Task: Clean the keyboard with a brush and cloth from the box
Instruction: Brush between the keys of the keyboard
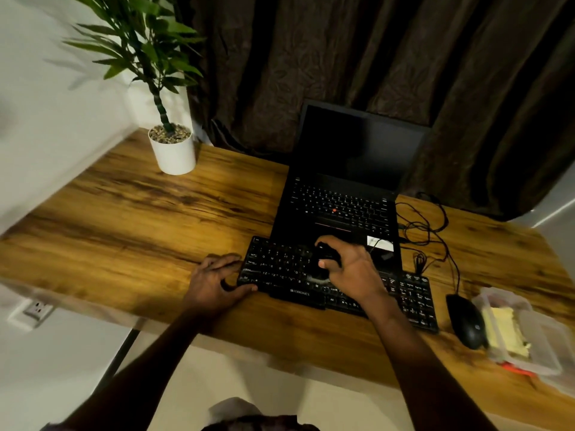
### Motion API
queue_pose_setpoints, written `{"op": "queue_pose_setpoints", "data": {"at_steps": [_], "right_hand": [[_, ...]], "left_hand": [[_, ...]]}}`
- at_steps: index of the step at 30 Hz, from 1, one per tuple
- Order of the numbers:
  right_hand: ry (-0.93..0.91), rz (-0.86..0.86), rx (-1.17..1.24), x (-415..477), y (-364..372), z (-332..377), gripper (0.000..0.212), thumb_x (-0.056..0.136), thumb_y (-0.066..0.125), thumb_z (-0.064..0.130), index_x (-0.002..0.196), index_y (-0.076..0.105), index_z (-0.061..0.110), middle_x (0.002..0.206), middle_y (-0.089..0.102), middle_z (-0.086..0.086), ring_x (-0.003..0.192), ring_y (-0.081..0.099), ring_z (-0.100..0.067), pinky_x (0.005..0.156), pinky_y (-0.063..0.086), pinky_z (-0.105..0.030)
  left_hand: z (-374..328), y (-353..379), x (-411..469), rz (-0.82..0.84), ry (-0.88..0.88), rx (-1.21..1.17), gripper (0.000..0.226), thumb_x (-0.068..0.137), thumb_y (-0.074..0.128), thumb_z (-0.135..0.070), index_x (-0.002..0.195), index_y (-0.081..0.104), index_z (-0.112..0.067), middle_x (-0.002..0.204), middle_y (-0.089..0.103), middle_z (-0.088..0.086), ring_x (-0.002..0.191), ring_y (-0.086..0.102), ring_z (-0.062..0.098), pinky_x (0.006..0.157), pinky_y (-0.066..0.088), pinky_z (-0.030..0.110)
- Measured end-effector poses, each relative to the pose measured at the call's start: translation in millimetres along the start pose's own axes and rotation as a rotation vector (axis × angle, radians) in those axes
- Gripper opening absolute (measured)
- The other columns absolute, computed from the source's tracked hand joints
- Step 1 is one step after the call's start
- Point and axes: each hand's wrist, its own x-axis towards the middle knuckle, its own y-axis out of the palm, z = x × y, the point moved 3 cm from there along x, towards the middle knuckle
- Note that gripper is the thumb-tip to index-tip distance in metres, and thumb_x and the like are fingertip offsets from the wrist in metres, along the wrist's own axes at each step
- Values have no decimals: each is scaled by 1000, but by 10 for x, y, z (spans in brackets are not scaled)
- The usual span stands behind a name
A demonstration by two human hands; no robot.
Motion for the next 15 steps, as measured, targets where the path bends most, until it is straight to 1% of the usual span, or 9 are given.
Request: {"op": "queue_pose_setpoints", "data": {"at_steps": [2,3,4,6,8,9,11,12,15], "right_hand": [[-20,-17,42,11,-24,21,44,91,70,21,126,55,44,96,67,-3,74,64,-15,69,58,-30],[-21,-15,49,2,-57,7,44,91,70,18,127,57,40,92,67,-2,64,61,-10,59,55,-25],[-14,-10,43,-12,-94,-28,44,91,70,15,128,58,36,92,67,-1,60,60,-7,55,52,-20],[27,-8,1,-53,-191,-138,45,90,71,14,129,59,35,96,68,0,65,64,-7,58,55,-21],[47,-7,-58,-81,-262,-208,45,90,71,14,128,59,36,96,69,0,71,65,-9,64,60,-29],[48,-6,-74,-85,-282,-216,45,90,71,15,127,59,36,94,69,0,69,65,-10,65,60,-31],[46,-5,-81,-62,-249,-207,44,91,70,17,128,58,37,90,68,0,62,63,-10,59,57,-28],[43,2,-71,-38,-204,-188,44,91,70,20,128,56,39,90,68,-2,62,63,-13,59,57,-28],[48,25,-1,69,-9,-101,49,91,69,26,130,50,50,100,65,-7,74,62,-22,69,60,-36]], "left_hand": [[5,6,0,10,-2,10,78,70,51,-87,115,72,-27,130,63,-10,113,52,20,95,48,45],[10,13,1,25,-6,17,78,70,51,-87,117,72,-27,131,62,-11,115,51,19,97,47,45],[14,16,2,36,-10,23,78,70,51,-87,118,71,-27,132,62,-12,116,50,18,98,46,45],[22,28,10,39,-10,28,79,71,50,-87,118,72,-27,132,61,-13,116,50,18,98,45,43],[27,30,8,35,-5,31,78,72,50,-87,117,72,-27,132,61,-14,116,51,18,98,45,42],[28,31,4,28,-2,28,77,72,50,-86,117,72,-28,132,62,-14,116,52,19,98,44,41],[13,18,-7,23,-2,26,77,72,51,-85,118,72,-27,132,62,-13,116,51,19,98,43,38],[8,15,-12,28,-5,27,77,71,51,-86,118,71,-27,132,61,-13,117,51,19,98,42,38],[9,4,-10,54,-18,27,81,70,47,-89,120,70,-29,134,59,-14,118,49,17,99,39,36]]}}
